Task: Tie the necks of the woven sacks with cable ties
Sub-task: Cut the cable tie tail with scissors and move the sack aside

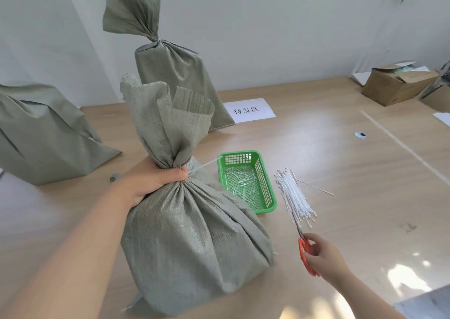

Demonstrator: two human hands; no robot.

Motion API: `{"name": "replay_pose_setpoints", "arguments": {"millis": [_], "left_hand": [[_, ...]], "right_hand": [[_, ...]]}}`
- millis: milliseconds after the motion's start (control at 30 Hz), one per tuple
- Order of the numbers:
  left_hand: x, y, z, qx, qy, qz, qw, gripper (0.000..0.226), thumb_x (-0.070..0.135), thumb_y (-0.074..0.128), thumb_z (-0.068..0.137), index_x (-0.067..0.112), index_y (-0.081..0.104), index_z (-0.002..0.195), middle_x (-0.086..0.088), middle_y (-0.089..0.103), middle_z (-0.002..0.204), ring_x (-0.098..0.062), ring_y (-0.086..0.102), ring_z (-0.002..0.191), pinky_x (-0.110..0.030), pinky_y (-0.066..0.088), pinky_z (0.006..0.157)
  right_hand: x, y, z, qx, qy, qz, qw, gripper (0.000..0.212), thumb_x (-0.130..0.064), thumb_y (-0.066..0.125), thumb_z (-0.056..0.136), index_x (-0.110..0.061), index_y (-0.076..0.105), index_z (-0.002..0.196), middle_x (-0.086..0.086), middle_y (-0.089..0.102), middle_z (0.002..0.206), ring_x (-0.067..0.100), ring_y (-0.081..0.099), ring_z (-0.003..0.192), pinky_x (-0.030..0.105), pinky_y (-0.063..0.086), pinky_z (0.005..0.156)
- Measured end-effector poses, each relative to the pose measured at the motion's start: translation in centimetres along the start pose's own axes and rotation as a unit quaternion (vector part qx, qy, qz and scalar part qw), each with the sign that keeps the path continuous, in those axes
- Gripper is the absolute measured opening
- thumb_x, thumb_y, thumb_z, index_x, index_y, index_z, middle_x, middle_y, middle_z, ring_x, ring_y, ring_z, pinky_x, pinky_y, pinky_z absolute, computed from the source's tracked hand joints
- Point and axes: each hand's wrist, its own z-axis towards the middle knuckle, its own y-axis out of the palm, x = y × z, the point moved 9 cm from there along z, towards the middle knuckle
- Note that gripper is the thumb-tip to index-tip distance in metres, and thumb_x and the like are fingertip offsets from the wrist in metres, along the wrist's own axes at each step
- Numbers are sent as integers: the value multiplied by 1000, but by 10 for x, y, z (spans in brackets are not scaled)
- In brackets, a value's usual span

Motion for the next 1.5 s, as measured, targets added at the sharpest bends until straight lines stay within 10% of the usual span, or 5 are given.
{"name": "replay_pose_setpoints", "arguments": {"millis": [300, 567, 800, 1500], "left_hand": [[1, -1, -2, 0, -10, 17, 1000, 32, 34, 83, 51, 24, 81, 82, 1, 78, 92, -16, 70, 99, -39, 48, 106], [-1, -10, -8, 27, -12, 39, 999, 70, 38, 88, 54, 19, 71, 119, 7, 77, 111, -12, 70, 110, -40, 48, 108], [2, -16, -12, 54, 0, 56, 997, 66, 41, 87, 54, 22, 74, 116, 9, 78, 108, -10, 71, 107, -38, 51, 103], [4, -18, -13, 74, 12, 57, 996, 24, 2, 79, 82, 20, 76, 97, 9, 80, 91, -2, 74, 87, -18, 53, 74]], "right_hand": [[-159, -2, 2, -48, -102, 210, 971, 12, -18, 74, 88, -18, 64, 95, 8, 50, 57, 20, 41, 45, 24, 34, 42], [-276, 18, -50, -184, -161, 277, 929, 17, -23, 69, 92, -8, 62, 98, 11, 49, 57, 19, 42, 39, 19, 35, 35], [-298, 48, -91, -289, -144, 237, 916, 23, -38, 65, 93, -18, 61, 84, 14, 52, 60, 21, 46, 42, 25, 41, 40], [-318, 81, -102, -251, -143, 195, 937, 26, -45, 62, 93, -21, 56, 83, 10, 54, 55, 20, 47, 36, 29, 42, 43]]}}
